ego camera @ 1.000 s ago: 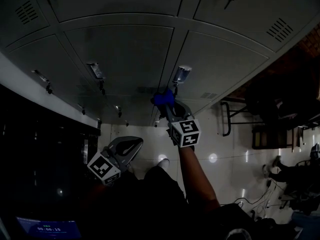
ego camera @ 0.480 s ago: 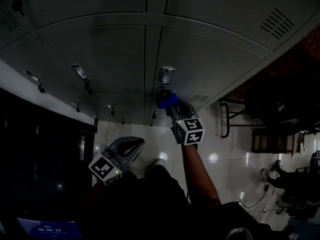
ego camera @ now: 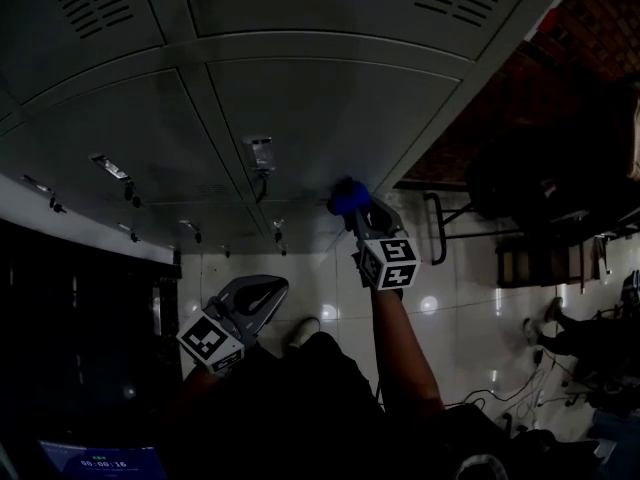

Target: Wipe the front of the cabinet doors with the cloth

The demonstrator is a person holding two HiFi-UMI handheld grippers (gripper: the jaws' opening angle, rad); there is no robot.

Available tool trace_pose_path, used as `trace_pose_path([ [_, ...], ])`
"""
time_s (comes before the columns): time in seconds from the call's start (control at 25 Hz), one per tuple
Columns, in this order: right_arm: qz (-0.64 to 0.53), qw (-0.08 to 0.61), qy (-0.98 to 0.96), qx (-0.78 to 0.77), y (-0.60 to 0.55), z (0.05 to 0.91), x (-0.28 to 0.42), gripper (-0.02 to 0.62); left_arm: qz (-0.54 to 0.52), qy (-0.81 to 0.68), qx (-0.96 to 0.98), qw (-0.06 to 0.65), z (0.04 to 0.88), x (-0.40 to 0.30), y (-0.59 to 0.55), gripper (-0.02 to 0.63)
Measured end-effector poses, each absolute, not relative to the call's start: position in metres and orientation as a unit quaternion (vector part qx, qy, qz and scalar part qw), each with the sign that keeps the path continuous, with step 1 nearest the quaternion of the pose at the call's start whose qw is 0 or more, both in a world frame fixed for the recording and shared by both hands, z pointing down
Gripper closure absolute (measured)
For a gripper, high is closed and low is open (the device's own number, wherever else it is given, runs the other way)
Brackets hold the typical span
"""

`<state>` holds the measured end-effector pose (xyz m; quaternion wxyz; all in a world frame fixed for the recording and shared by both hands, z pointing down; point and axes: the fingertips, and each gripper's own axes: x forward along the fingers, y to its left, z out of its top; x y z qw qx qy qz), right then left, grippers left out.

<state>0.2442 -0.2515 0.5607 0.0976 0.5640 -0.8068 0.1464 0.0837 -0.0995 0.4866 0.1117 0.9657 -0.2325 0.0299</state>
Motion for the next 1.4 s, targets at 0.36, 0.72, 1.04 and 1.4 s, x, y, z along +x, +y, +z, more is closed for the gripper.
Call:
trace_pose_path([
  [0.36, 0.140, 0.075, -0.759, 0.632, -0.236, 0.547, 0.318, 0.526, 0.035, -0.241, 0.964, 0.110, 0.482, 0.084, -0.087, 0.603],
  [0.72, 0.096, 0.059, -0.791, 0.602, -0.188, 0.502, 0.252, 0.526, 0.031, -0.242, 0.965, 0.099, 0.471, 0.034, -0.062, 0.601],
  [1.04, 0.087, 0.054, -0.828, 0.551, -0.109, 0.475, 0.128, 0.526, 0.024, -0.231, 0.970, 0.076, 0.455, -0.036, -0.027, 0.603],
  [1.4, 0.070, 0.052, -0.867, 0.490, -0.015, 0.441, 0.003, 0.526, -0.008, -0.227, 0.971, 0.074, 0.431, -0.114, 0.014, 0.603],
])
